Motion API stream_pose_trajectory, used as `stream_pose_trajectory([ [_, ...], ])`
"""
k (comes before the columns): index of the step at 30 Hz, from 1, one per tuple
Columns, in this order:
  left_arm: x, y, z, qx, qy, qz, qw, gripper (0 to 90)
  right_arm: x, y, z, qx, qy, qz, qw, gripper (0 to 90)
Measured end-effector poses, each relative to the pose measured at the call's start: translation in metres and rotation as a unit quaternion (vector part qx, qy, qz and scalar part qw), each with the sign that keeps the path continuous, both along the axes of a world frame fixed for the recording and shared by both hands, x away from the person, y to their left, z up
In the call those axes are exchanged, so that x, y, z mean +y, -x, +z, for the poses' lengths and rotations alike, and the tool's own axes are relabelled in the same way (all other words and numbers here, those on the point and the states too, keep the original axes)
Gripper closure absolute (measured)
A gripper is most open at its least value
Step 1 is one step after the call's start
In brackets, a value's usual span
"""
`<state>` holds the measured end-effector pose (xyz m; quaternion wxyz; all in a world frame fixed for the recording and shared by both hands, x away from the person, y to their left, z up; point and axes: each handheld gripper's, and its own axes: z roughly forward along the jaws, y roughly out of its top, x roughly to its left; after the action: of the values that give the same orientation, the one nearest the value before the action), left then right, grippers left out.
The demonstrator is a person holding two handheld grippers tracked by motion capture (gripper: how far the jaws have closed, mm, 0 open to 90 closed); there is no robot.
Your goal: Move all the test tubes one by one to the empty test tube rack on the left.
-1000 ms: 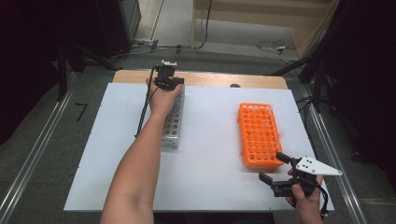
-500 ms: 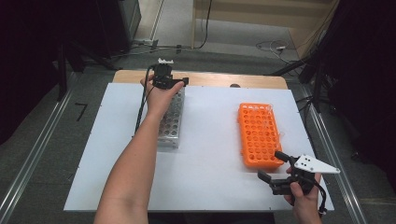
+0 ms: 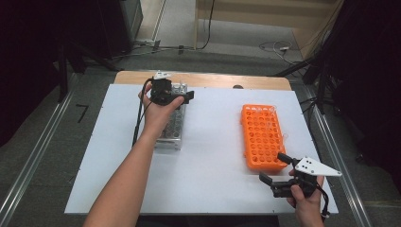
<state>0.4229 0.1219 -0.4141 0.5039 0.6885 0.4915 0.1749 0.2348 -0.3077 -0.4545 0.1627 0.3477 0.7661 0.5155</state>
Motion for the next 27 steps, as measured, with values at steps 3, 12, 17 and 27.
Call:
stream_pose_trajectory([
  [3,0.003,0.017,-0.001,-0.011,-0.006,-0.013,0.9998,0.0,0.0,0.0,-0.002,0.002,0.004,0.004,1.0,0.0],
  [12,0.022,0.071,0.004,-0.045,0.014,-0.019,0.9987,0.0,-0.011,-0.002,0.001,0.0,-0.001,-0.022,0.9998,0.0],
  [17,0.024,0.102,0.002,-0.056,0.009,-0.027,0.998,0.0,-0.013,-0.004,0.001,0.002,0.0,-0.027,0.9996,0.0],
  [27,0.026,0.149,-0.001,-0.082,0.004,-0.04,0.9959,0.0,-0.013,-0.007,0.005,-0.003,0.007,-0.046,0.9989,3.7],
])
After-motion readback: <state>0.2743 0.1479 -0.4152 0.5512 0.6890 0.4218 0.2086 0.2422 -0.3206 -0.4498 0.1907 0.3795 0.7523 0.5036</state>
